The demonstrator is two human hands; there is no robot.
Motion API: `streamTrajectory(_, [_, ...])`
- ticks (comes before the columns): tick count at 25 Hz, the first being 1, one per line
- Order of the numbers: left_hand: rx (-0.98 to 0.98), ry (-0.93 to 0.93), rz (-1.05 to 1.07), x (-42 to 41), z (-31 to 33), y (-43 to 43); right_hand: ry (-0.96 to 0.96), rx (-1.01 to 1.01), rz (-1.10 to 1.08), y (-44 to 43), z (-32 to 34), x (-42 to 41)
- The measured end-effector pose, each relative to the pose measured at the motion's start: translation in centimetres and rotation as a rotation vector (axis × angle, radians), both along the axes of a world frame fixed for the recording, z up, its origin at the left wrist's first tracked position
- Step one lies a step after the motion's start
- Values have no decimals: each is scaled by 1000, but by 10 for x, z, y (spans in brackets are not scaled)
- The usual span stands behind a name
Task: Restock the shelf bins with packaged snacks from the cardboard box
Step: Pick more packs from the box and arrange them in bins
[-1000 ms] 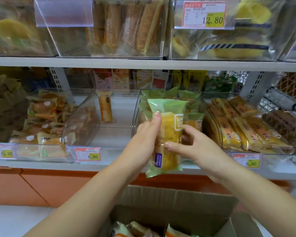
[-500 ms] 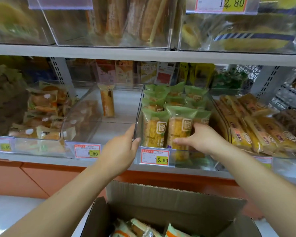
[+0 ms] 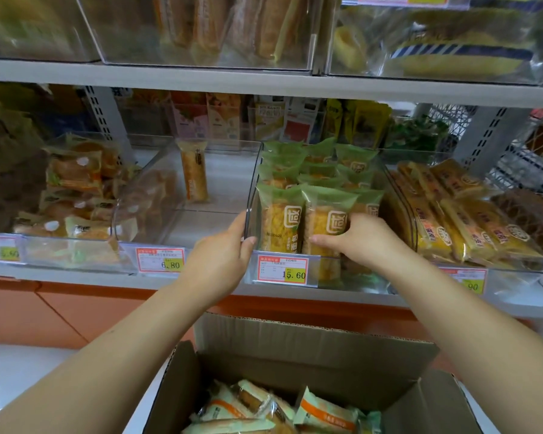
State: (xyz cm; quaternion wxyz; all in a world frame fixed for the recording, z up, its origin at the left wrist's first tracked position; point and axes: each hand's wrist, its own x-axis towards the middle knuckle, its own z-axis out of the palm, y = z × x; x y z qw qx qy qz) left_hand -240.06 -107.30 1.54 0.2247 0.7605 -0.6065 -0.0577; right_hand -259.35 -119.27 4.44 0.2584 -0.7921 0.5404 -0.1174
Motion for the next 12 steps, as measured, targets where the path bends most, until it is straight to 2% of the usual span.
streamTrajectory(2, [-15, 0, 0, -1, -1, 0, 74, 30, 6, 0, 0, 5])
streamTrajectory(5, [-28, 13, -3, 0, -2, 0, -39, 258, -61, -3, 6, -1])
streamTrajectory(7, [-36, 10, 10, 3, -4, -1, -91, 287, -63, -2, 6, -10])
streamTrajectory(8, [-37, -1, 21, 4, -4, -2, -95, 252, -55, 1, 7, -13])
streamTrajectory(10, [-57, -20, 41, 4, -7, 2, -47, 47, -75, 16, 10, -21])
streamTrajectory(12, [-165, -43, 53, 2, -7, 15, -184, -141, -126, 40, 14, -38])
